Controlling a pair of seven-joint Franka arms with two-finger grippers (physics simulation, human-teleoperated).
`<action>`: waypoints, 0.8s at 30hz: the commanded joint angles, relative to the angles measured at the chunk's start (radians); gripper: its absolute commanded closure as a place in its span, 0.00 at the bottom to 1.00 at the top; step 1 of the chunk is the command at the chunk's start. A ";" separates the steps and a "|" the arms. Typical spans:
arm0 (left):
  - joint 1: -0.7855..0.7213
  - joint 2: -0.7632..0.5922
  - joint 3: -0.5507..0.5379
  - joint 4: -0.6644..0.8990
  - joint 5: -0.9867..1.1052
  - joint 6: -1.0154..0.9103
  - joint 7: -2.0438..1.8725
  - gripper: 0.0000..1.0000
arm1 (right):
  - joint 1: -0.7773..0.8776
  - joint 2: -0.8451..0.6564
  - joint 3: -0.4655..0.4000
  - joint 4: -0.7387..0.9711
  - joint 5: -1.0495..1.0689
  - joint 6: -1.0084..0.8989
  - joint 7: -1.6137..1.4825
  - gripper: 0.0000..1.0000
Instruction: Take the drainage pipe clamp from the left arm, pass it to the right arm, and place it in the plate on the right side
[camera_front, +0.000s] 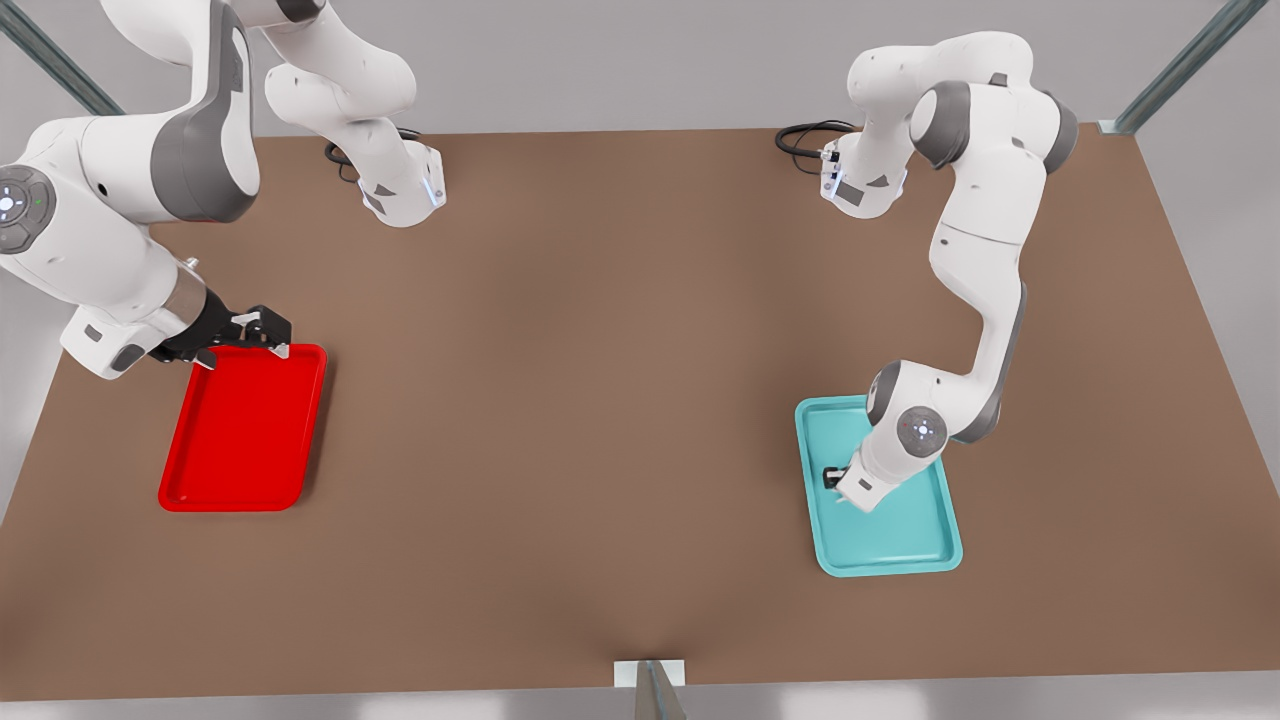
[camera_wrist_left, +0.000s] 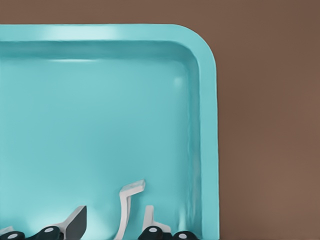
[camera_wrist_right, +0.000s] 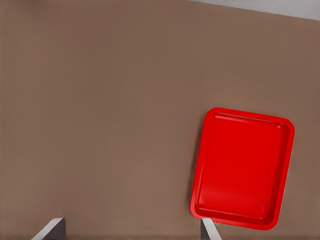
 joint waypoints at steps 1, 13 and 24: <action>0.000 0.002 0.000 0.000 0.002 0.010 -0.017 0.36 | 0.001 -0.001 -0.001 0.000 0.001 -0.001 -0.018 0.00; 0.006 0.008 0.000 0.000 0.002 0.014 -0.017 0.59 | -0.007 0.000 -0.001 0.000 0.001 -0.009 -0.018 0.00; 0.008 0.016 0.000 0.002 0.002 0.015 -0.018 0.70 | -0.007 0.000 -0.001 0.000 0.001 -0.009 -0.018 0.00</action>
